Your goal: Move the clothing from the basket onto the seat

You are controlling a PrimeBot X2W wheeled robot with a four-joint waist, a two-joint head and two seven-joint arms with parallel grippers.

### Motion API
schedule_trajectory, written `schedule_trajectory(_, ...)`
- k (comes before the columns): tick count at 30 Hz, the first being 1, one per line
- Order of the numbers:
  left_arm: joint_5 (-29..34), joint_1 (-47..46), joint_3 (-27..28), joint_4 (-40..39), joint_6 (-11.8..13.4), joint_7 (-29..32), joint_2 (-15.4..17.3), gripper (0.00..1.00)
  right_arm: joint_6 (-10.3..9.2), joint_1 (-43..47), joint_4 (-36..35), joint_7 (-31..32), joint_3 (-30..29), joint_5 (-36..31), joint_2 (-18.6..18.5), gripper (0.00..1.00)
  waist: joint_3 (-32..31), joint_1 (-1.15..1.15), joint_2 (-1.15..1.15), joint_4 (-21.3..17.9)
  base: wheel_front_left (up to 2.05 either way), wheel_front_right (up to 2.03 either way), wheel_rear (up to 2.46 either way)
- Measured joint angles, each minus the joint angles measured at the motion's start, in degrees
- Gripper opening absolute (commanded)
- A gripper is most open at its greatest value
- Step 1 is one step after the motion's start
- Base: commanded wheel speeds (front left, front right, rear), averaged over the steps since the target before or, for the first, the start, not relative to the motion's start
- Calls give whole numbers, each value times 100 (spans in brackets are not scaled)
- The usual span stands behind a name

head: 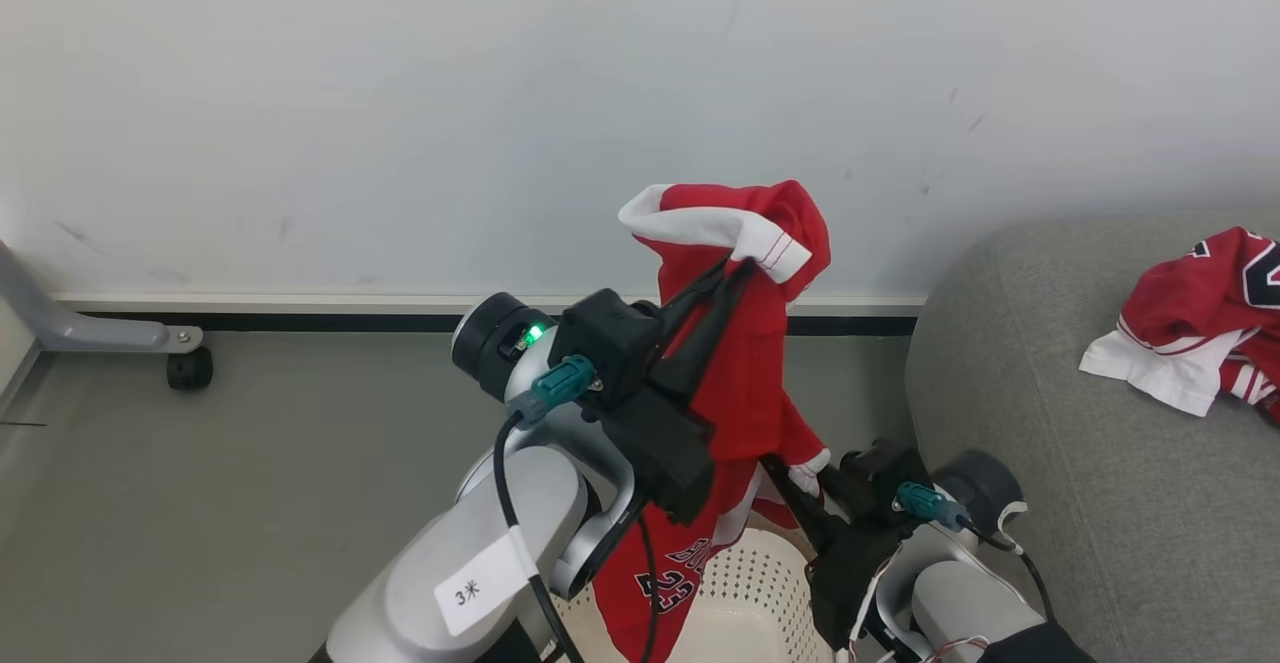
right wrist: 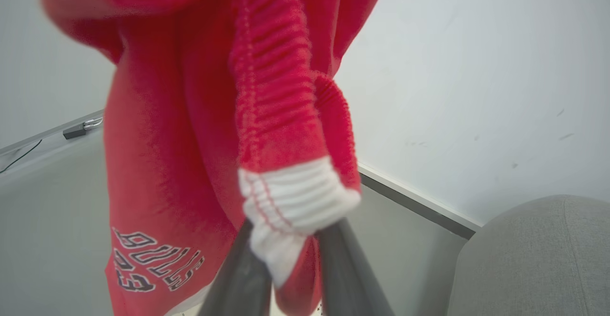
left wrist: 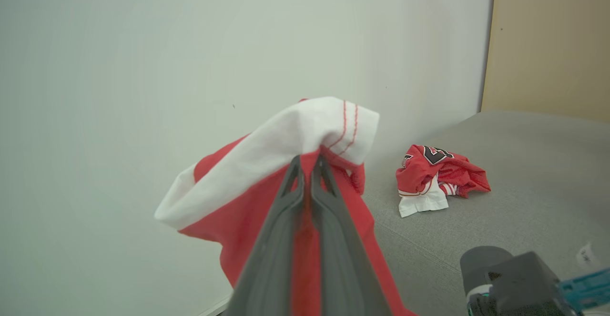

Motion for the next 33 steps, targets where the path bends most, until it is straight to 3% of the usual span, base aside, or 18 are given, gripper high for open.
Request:
schedule_trajectory(7, -104, 326, 303, 43, 219, 4, 260, 2, 1, -186, -99, -3, 91, 171, -91, 0, 4, 0, 0, -153, 0, 0, 0)
schedule_trajectory(8, -127, 379, 341, 75, 250, 4, 304, 9, 1, -205, -146, -4, 82, 218, -160, 0, 2, 0, 0, -187, 0, 0, 0)
schedule_trajectory(9, -146, 433, 376, 110, 267, 4, 341, 31, 1, -213, -198, -7, 64, 259, -240, 0, 0, 0, 0, -224, 0, 0, 0)
schedule_trajectory(11, -174, 549, 437, 160, 302, 3, 407, 39, 1, -220, -318, -7, 9, 318, -409, 0, -6, 0, 0, -306, 0, 0, 0)
schedule_trajectory(12, -205, 604, 469, 185, 315, 0, 425, 50, 1, -220, -405, -8, -26, 344, -491, 0, -9, 0, 0, -348, 0, 0, 0)
schedule_trajectory(14, -313, 715, 515, 208, 348, -7, 474, 100, 1, -233, -590, -8, -104, 359, -634, 0, -15, 0, 0, -439, 0, 0, 0)
schedule_trajectory(27, -422, 1302, 513, 143, 394, -283, 471, 100, -3, -153, -1658, -9, -630, 436, -1436, 0, -44, 0, 0, -1037, 0, 0, 0)
schedule_trajectory(33, -412, 1539, 352, 20, 392, -342, 433, 100, -134, 147, -2260, -9, -855, 370, -1900, 0, -46, 0, 0, -1349, 0, 0, 0)
